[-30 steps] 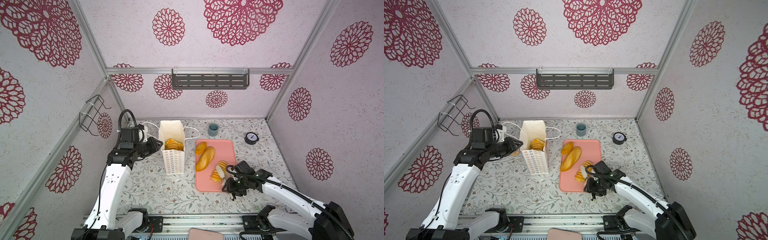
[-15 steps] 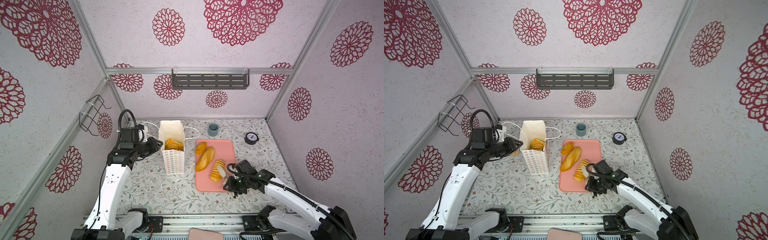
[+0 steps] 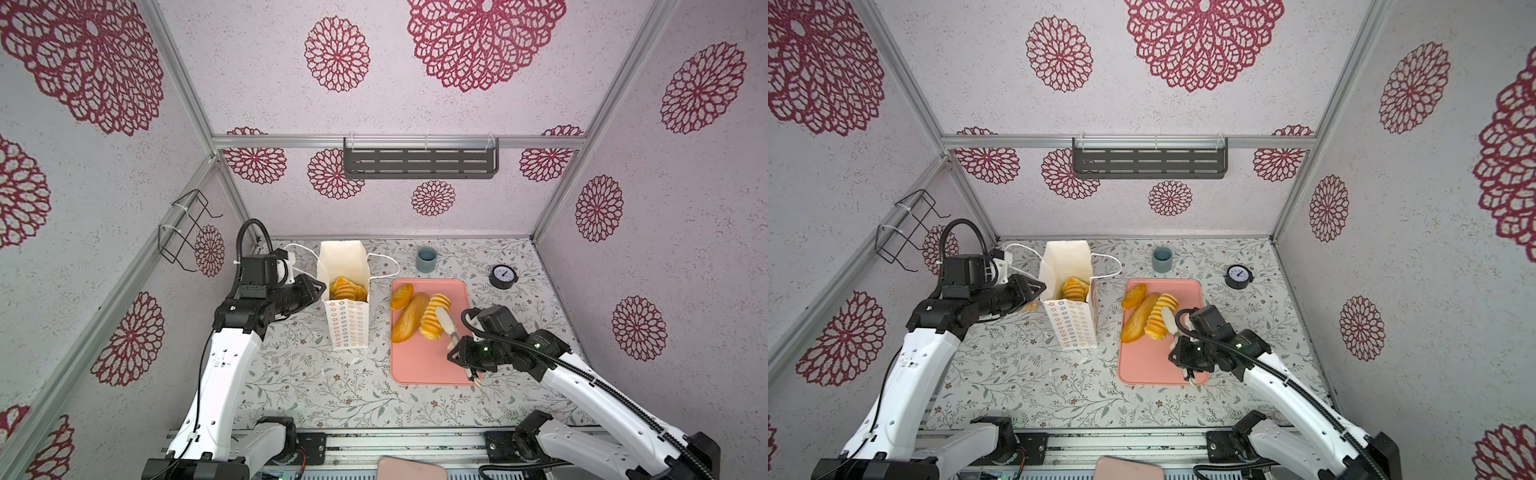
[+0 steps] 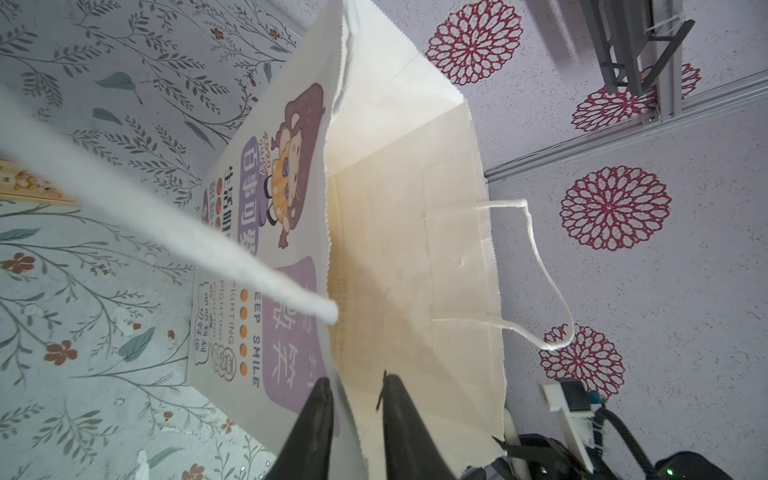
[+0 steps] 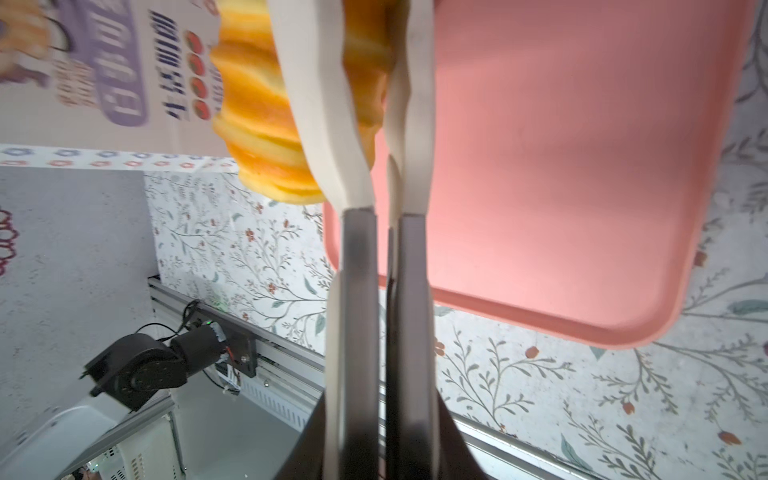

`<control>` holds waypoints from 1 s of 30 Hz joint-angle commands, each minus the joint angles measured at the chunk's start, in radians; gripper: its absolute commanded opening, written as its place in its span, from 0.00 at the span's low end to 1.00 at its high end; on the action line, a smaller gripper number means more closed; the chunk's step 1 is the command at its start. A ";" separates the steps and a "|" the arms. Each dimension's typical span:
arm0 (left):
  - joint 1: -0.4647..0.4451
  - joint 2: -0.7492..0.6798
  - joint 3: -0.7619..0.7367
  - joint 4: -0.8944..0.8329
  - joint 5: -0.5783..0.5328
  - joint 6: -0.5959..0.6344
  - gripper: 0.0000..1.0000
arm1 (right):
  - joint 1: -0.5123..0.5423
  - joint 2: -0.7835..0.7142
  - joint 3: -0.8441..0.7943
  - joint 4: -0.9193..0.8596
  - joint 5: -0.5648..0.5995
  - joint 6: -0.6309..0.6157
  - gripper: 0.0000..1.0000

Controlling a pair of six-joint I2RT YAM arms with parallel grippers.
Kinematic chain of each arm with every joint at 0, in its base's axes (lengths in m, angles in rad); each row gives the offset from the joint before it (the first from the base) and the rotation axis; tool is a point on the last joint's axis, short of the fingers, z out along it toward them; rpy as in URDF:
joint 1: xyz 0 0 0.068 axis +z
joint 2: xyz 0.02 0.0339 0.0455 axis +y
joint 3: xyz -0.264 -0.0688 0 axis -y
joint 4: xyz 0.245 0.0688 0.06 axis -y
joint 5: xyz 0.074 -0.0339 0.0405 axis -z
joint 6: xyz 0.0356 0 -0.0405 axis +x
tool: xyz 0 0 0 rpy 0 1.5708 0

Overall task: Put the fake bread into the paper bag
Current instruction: 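Lift the striped slice in the tongs and carry it over the bag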

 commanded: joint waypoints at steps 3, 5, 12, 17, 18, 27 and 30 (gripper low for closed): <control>-0.005 -0.017 0.009 0.003 0.005 0.004 0.21 | -0.004 0.033 0.157 -0.047 0.070 -0.063 0.26; -0.005 -0.018 0.006 0.003 0.008 0.001 0.21 | -0.004 0.053 0.214 -0.050 0.079 -0.068 0.25; -0.007 -0.014 -0.009 0.019 0.016 -0.006 0.18 | 0.002 0.147 0.466 -0.004 0.065 -0.079 0.25; -0.007 -0.011 -0.011 0.018 0.016 -0.008 0.17 | 0.055 0.259 0.647 0.002 0.058 -0.097 0.25; -0.007 -0.012 -0.013 0.018 0.016 -0.008 0.17 | 0.075 0.286 0.684 -0.004 0.063 -0.102 0.25; -0.007 -0.018 -0.020 0.017 0.007 -0.012 0.26 | 0.198 0.470 0.887 -0.027 0.084 -0.141 0.25; -0.007 -0.018 -0.024 0.015 0.002 -0.010 0.26 | 0.219 0.510 0.918 -0.030 0.080 -0.149 0.25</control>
